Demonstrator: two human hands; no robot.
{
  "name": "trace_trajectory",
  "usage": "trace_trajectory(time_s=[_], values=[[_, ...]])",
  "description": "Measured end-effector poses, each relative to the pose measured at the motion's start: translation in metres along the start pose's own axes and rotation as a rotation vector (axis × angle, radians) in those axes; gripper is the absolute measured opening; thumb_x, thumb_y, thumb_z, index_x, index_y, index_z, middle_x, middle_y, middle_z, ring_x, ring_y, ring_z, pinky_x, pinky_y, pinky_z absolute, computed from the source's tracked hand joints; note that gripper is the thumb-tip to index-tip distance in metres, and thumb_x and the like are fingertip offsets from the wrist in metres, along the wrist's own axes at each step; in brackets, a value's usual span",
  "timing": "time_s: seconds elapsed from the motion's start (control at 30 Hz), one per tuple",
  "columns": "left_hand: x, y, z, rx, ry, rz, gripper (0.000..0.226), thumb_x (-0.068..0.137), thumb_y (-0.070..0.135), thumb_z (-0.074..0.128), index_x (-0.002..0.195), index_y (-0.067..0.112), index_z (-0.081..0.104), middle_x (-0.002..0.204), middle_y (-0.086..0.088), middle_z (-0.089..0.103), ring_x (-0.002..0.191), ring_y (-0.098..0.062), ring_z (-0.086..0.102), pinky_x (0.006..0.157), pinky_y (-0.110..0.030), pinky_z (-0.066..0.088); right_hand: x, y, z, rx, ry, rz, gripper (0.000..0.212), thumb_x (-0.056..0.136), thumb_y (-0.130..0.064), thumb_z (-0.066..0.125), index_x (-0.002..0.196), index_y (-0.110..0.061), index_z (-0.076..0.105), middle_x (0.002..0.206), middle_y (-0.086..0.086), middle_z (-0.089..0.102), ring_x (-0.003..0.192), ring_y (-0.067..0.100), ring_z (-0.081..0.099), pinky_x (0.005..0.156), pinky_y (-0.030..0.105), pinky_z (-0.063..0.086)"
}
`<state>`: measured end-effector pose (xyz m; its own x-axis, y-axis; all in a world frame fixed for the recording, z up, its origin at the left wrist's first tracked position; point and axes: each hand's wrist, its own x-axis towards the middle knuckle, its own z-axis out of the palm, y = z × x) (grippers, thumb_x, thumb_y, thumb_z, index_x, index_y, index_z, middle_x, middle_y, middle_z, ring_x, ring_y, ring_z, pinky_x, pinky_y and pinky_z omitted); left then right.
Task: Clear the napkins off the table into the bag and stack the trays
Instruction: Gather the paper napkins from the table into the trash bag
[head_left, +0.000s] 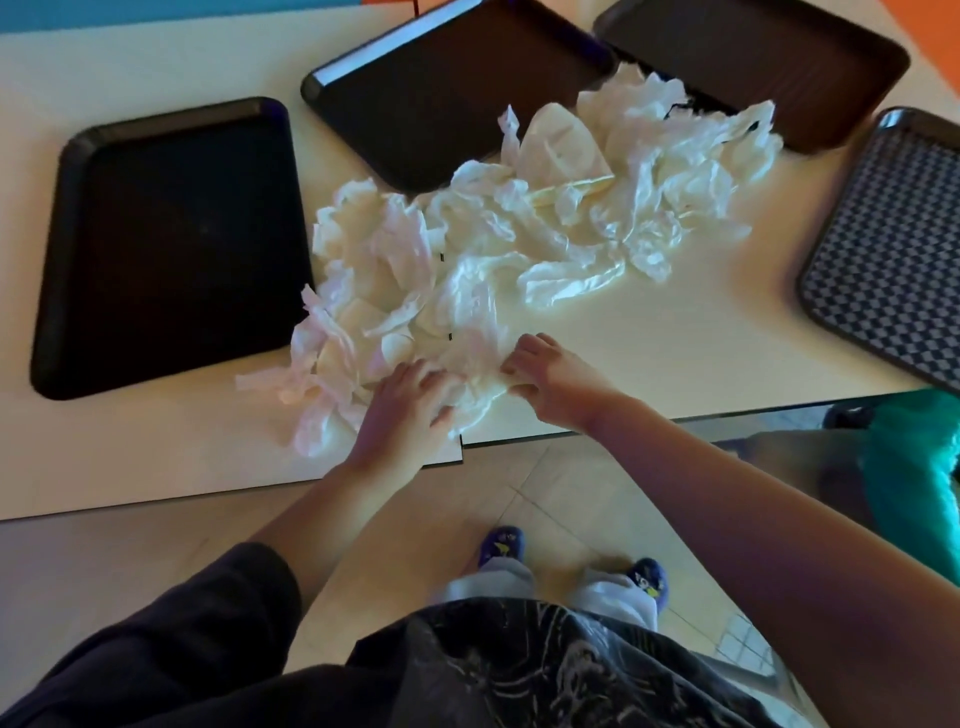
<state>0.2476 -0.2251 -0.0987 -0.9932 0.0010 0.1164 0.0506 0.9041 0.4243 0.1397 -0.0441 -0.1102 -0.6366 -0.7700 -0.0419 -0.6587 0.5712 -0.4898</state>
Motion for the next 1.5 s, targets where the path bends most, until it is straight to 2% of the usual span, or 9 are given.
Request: trace_trajectory(time_s=[0.1,0.2,0.33,0.5,0.83,0.93,1.1,1.3,1.5], values=[[0.006,0.001,0.001,-0.083,0.047,0.007,0.024,0.073,-0.008,0.068,0.096,0.001,0.068,0.093,-0.017,0.063,0.085,-0.036,0.060,0.077,-0.043,0.052,-0.003,0.006,-0.003,0.016,0.035,0.059,0.029,0.083,0.001,0.058,0.112,0.002,0.059,0.108,0.019,0.060,0.102,0.034,0.052,0.083,0.045,0.047],[0.011,0.004,0.002,-0.150,0.066,0.031,0.021,0.077,-0.007,0.066,0.097,0.001,0.066,0.094,-0.015,0.061,0.089,-0.031,0.058,0.080,-0.022,0.041,-0.010,0.011,-0.008,-0.010,0.072,0.066,0.018,0.083,0.005,0.055,0.098,0.006,0.064,0.097,0.024,0.060,0.094,0.037,0.055,0.072,0.047,0.049],[0.019,0.014,0.006,-0.221,0.044,0.018,0.021,0.082,-0.007,0.061,0.103,-0.002,0.064,0.095,-0.016,0.055,0.095,-0.029,0.054,0.082,-0.028,0.043,-0.019,0.016,-0.018,-0.018,0.151,0.118,0.018,0.082,0.007,0.050,0.095,0.007,0.063,0.095,0.023,0.058,0.094,0.037,0.055,0.069,0.049,0.050],[0.035,0.035,0.009,-0.276,0.117,0.049,0.007,0.085,-0.001,0.062,0.091,-0.005,0.061,0.085,-0.012,0.050,0.080,-0.018,0.047,0.074,-0.013,0.033,-0.031,0.024,-0.034,-0.020,0.232,0.180,0.018,0.080,0.007,0.049,0.091,0.006,0.063,0.092,0.023,0.058,0.092,0.036,0.056,0.066,0.048,0.051],[0.076,0.093,0.031,-0.275,0.150,0.151,0.007,0.080,-0.010,0.063,0.083,-0.005,0.061,0.081,-0.017,0.053,0.076,-0.012,0.044,0.069,-0.012,0.033,-0.100,0.083,-0.079,-0.004,0.329,0.379,0.014,0.071,-0.004,0.041,0.066,0.003,0.052,0.073,0.020,0.052,0.073,0.035,0.054,0.062,0.035,0.042],[0.090,0.123,0.045,-0.286,0.139,0.197,0.009,0.079,-0.011,0.063,0.084,-0.004,0.061,0.081,-0.019,0.054,0.077,-0.014,0.045,0.067,-0.014,0.032,-0.131,0.109,-0.090,-0.032,0.367,0.469,0.014,0.074,-0.011,0.041,0.068,-0.003,0.050,0.075,0.015,0.052,0.073,0.031,0.052,0.061,0.028,0.033],[0.114,0.179,0.074,-0.312,0.104,0.190,0.012,0.076,-0.013,0.064,0.085,-0.005,0.063,0.077,-0.019,0.054,0.075,-0.017,0.048,0.064,-0.016,0.030,-0.184,0.146,-0.108,-0.101,0.420,0.592,0.021,0.077,-0.021,0.040,0.073,-0.006,0.054,0.080,0.010,0.054,0.074,0.029,0.053,0.057,0.029,0.036],[0.137,0.262,0.116,-0.380,0.030,0.298,0.011,0.076,-0.013,0.063,0.082,-0.004,0.063,0.077,-0.016,0.057,0.076,-0.003,0.042,0.069,-0.006,0.033,-0.256,0.193,-0.132,-0.155,0.496,0.753,0.027,0.081,-0.023,0.043,0.079,-0.003,0.061,0.088,0.015,0.061,0.084,0.033,0.059,0.064,0.034,0.042],[0.150,0.345,0.161,-0.496,-0.164,0.358,0.007,0.079,-0.007,0.064,0.083,-0.001,0.065,0.084,-0.014,0.062,0.079,-0.022,0.057,0.071,-0.023,0.042,-0.336,0.238,-0.139,-0.186,0.511,0.956,0.037,0.075,-0.031,0.034,0.076,-0.008,0.063,0.089,0.010,0.064,0.083,0.033,0.060,0.061,0.030,0.037]])
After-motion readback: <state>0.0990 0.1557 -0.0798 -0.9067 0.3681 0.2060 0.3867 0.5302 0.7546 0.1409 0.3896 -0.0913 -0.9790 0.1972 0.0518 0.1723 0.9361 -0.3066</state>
